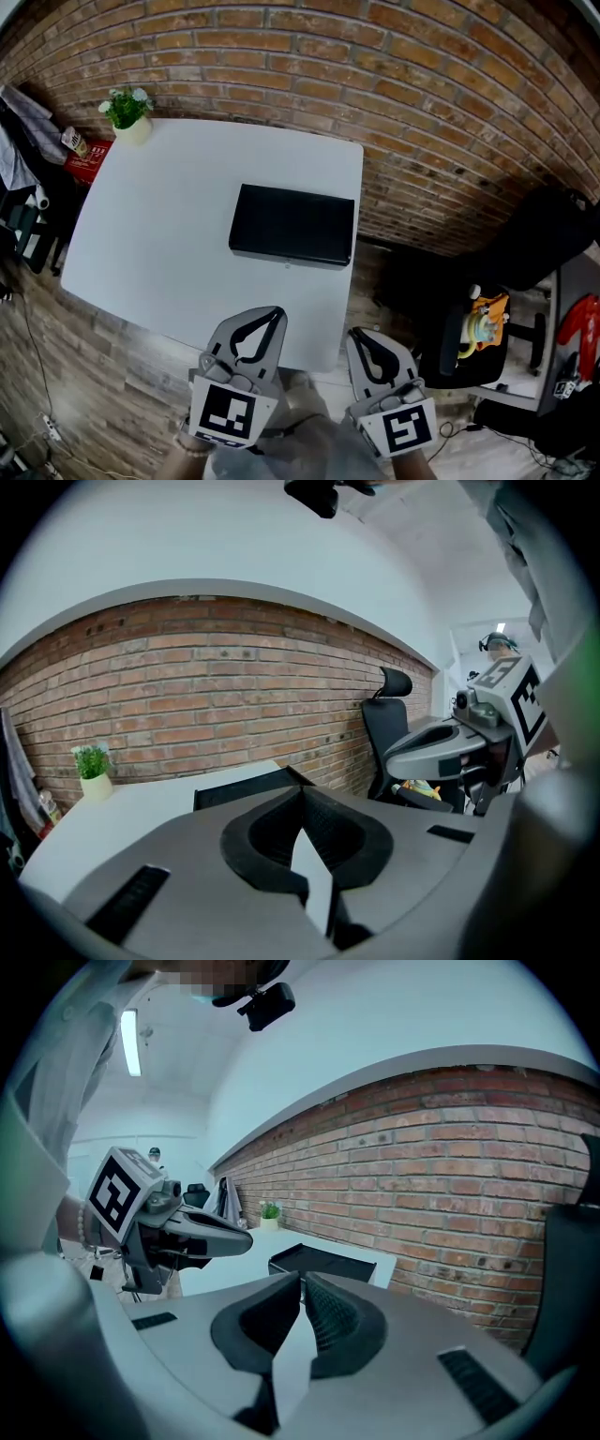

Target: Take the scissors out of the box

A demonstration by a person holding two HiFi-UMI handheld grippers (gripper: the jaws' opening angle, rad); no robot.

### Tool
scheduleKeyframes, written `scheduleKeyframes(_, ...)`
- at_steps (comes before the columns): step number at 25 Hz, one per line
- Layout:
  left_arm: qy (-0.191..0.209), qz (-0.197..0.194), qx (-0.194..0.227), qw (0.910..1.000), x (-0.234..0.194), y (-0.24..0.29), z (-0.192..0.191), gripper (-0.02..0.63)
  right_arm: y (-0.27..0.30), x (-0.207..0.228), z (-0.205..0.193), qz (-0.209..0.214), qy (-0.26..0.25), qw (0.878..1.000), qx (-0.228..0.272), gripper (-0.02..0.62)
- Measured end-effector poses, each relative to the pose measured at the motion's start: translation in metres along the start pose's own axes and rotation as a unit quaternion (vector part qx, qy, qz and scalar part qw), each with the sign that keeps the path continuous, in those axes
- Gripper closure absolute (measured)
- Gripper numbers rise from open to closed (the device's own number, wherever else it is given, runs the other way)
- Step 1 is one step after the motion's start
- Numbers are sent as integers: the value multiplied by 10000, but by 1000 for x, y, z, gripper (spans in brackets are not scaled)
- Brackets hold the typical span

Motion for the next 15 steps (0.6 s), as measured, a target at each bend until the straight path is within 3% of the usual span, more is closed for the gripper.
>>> scheduleKeyframes(9,-280,131,-134,9994,-20,38,-30,588,26,16,-21,-245,358,9989,-183,548)
scheduleKeyframes(15,-574,142,-358,9976,-29,63,-53,586,45,18,-26,-190,385,9989,-211,548)
Point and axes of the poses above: the fingertips, and each gripper's own axes: y forward along the fingers, x to its right, z out of its top, the point moved 3 cm from there along -y, backward along the fingers, and after that the axes turned 1 degree about -z, right-handed, at the moved point
